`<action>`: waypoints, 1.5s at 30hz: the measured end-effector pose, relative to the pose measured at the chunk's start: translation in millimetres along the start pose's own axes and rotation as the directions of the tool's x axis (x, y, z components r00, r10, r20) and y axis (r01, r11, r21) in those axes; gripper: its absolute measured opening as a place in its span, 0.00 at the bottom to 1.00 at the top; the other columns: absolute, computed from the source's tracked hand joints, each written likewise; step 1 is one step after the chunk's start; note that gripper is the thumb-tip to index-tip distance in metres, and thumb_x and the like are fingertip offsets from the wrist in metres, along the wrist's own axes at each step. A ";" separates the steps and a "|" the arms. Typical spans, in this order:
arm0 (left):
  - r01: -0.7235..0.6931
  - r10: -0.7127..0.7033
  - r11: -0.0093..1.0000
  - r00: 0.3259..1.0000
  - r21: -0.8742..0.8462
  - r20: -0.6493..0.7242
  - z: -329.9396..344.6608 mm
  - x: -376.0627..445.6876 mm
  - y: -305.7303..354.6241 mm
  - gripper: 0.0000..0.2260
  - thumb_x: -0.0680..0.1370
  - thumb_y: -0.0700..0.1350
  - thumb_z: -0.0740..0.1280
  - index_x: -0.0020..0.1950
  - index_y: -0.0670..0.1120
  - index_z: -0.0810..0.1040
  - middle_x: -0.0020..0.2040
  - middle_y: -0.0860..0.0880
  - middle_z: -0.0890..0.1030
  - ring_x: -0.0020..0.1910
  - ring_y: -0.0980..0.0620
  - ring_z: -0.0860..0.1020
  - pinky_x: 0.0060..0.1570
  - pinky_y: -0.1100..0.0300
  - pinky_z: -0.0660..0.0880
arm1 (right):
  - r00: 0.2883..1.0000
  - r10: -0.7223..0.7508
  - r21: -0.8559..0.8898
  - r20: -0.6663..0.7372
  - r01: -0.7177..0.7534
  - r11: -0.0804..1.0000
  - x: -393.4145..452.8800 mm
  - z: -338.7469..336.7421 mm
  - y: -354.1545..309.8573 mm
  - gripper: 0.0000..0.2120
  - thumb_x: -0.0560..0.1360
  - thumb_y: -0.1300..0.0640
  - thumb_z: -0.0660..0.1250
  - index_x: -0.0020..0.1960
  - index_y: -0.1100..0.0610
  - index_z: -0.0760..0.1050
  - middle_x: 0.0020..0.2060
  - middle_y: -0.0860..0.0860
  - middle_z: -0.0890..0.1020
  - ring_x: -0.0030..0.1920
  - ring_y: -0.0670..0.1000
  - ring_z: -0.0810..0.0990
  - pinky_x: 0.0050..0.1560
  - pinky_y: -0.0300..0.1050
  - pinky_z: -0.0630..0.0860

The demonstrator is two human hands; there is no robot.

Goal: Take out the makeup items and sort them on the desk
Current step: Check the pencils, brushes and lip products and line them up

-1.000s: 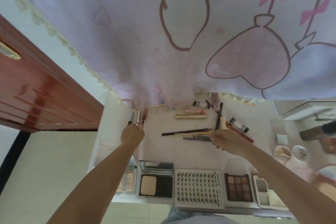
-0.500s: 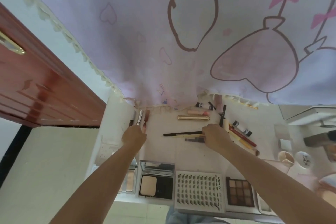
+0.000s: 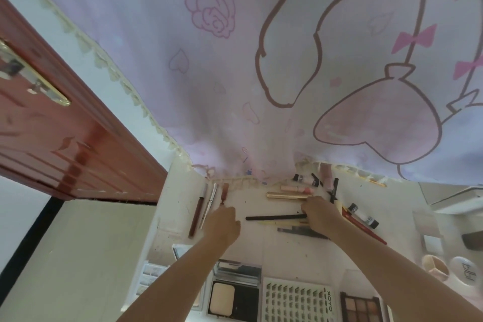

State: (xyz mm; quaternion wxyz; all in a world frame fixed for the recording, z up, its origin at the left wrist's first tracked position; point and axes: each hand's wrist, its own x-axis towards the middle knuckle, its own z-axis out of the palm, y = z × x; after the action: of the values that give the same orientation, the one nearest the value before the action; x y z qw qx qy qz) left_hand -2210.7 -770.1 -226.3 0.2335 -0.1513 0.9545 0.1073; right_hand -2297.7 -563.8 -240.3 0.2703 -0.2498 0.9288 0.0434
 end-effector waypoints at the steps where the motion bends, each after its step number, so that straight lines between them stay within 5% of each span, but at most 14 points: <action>1: -0.013 0.013 1.000 1.000 0.008 0.012 -1.2 -1.1 2.1 0.15 0.80 0.47 0.56 0.64 0.43 0.70 0.63 0.45 0.73 0.61 0.48 0.73 0.59 0.58 0.70 | 1.000 -0.021 -0.013 -0.016 0.021 1.000 0.5 -1.7 -0.2 0.09 0.76 0.63 0.59 0.54 0.58 0.74 0.55 0.54 0.76 0.54 0.52 0.75 0.54 0.42 0.74; 9: -0.168 0.168 0.986 0.986 0.024 -0.014 -12.2 -4.3 18.1 0.18 0.79 0.48 0.59 0.68 0.43 0.65 0.64 0.45 0.70 0.64 0.46 0.68 0.63 0.55 0.67 | 0.983 -0.117 0.117 -0.139 0.134 0.984 -12.0 -19.0 2.2 0.11 0.78 0.61 0.56 0.57 0.60 0.72 0.60 0.54 0.73 0.57 0.52 0.74 0.60 0.42 0.71; 13: -0.233 0.233 0.971 0.972 0.046 -0.007 -14.5 -7.1 29.7 0.19 0.79 0.49 0.58 0.68 0.44 0.64 0.65 0.45 0.69 0.65 0.47 0.68 0.62 0.54 0.68 | 0.969 -0.145 0.238 -0.199 0.192 0.952 -28.2 -28.0 8.4 0.06 0.78 0.60 0.56 0.50 0.55 0.71 0.51 0.52 0.74 0.48 0.48 0.71 0.50 0.33 0.69; 16: -0.288 0.288 0.957 0.957 0.010 -0.007 -18.8 -9.1 37.2 0.15 0.81 0.46 0.55 0.65 0.43 0.68 0.61 0.45 0.73 0.59 0.47 0.73 0.56 0.58 0.70 | 0.960 -0.139 0.320 -0.245 0.215 0.923 -44.2 -40.5 9.5 0.05 0.78 0.60 0.57 0.49 0.55 0.71 0.46 0.49 0.72 0.45 0.45 0.69 0.40 0.28 0.65; 19: -0.347 0.346 0.938 0.937 -0.019 -0.051 -27.9 -15.6 41.8 0.13 0.82 0.45 0.52 0.59 0.41 0.71 0.55 0.44 0.76 0.51 0.48 0.75 0.50 0.61 0.69 | 0.956 -0.130 0.391 -0.262 0.228 0.892 -63.1 -55.7 10.3 0.09 0.77 0.59 0.59 0.56 0.58 0.73 0.50 0.52 0.76 0.49 0.49 0.75 0.48 0.32 0.68; 24: -0.426 0.429 0.903 0.896 0.050 -0.112 -62.4 -34.9 42.8 0.14 0.81 0.50 0.52 0.57 0.44 0.73 0.49 0.49 0.77 0.48 0.52 0.75 0.63 0.56 0.64 | 0.971 -0.184 0.175 -0.152 0.210 0.962 -90.9 -83.8 15.2 0.13 0.80 0.54 0.54 0.59 0.58 0.71 0.52 0.54 0.80 0.45 0.50 0.77 0.49 0.40 0.73; 29: -0.473 0.487 0.868 0.871 0.151 -0.069 -98.8 -56.4 34.6 0.16 0.82 0.51 0.51 0.64 0.48 0.72 0.57 0.48 0.79 0.55 0.50 0.77 0.54 0.61 0.69 | 0.931 -0.309 -0.066 -0.195 0.302 0.951 -105.3 -94.2 5.4 0.16 0.81 0.51 0.50 0.58 0.59 0.69 0.38 0.51 0.77 0.35 0.49 0.75 0.46 0.42 0.74; 35: -0.425 0.439 0.893 0.894 -0.146 0.087 -119.2 -56.0 10.0 0.12 0.81 0.46 0.55 0.54 0.44 0.77 0.43 0.53 0.76 0.36 0.62 0.69 0.37 0.72 0.64 | 0.883 -0.414 -0.224 -0.219 0.368 0.903 -88.6 -98.7 -9.7 0.16 0.81 0.50 0.47 0.56 0.58 0.68 0.31 0.48 0.70 0.33 0.49 0.73 0.53 0.45 0.76; 38: -0.296 0.345 0.922 0.921 -0.250 0.179 -116.0 -57.1 -11.8 0.12 0.81 0.46 0.54 0.42 0.48 0.73 0.32 0.56 0.69 0.29 0.62 0.66 0.33 0.70 0.63 | 0.813 -0.434 -0.243 -0.389 0.364 0.899 -79.3 -96.4 -7.4 0.10 0.76 0.55 0.58 0.42 0.56 0.76 0.23 0.44 0.67 0.25 0.44 0.69 0.34 0.35 0.76; 40: -0.124 0.216 0.920 0.952 -0.371 0.218 -112.4 -58.2 -44.7 0.14 0.82 0.46 0.53 0.39 0.50 0.72 0.25 0.55 0.64 0.22 0.60 0.62 0.26 0.68 0.59 | 0.861 -0.334 -0.194 -0.384 0.278 0.941 -78.1 -100.9 9.8 0.06 0.77 0.57 0.58 0.47 0.53 0.74 0.36 0.47 0.79 0.35 0.44 0.78 0.38 0.34 0.74; 42: 0.030 0.118 0.853 0.961 -0.521 0.248 -107.3 -60.8 -76.4 0.14 0.82 0.45 0.52 0.40 0.48 0.73 0.21 0.56 0.59 0.20 0.58 0.56 0.24 0.67 0.54 | 0.926 -0.244 -0.160 -0.288 0.204 0.966 -75.8 -103.7 27.5 0.11 0.81 0.51 0.50 0.54 0.53 0.69 0.48 0.48 0.78 0.47 0.46 0.76 0.48 0.36 0.71; 45: 0.049 0.089 0.809 0.975 -0.585 0.204 -93.6 -62.4 -85.7 0.14 0.82 0.44 0.52 0.39 0.47 0.71 0.21 0.56 0.60 0.17 0.60 0.56 0.22 0.68 0.53 | 0.907 -0.299 -0.163 -0.297 0.260 0.952 -65.0 -106.9 17.1 0.12 0.81 0.51 0.50 0.54 0.55 0.69 0.44 0.47 0.74 0.46 0.46 0.73 0.49 0.37 0.70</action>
State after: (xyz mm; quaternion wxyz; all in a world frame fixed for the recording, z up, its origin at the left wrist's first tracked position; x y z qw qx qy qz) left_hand -2167.5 -860.7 -126.8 0.2792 -0.1930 0.8440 0.4154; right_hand -2310.0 -543.4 -116.3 0.1050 -0.3998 0.9104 0.0190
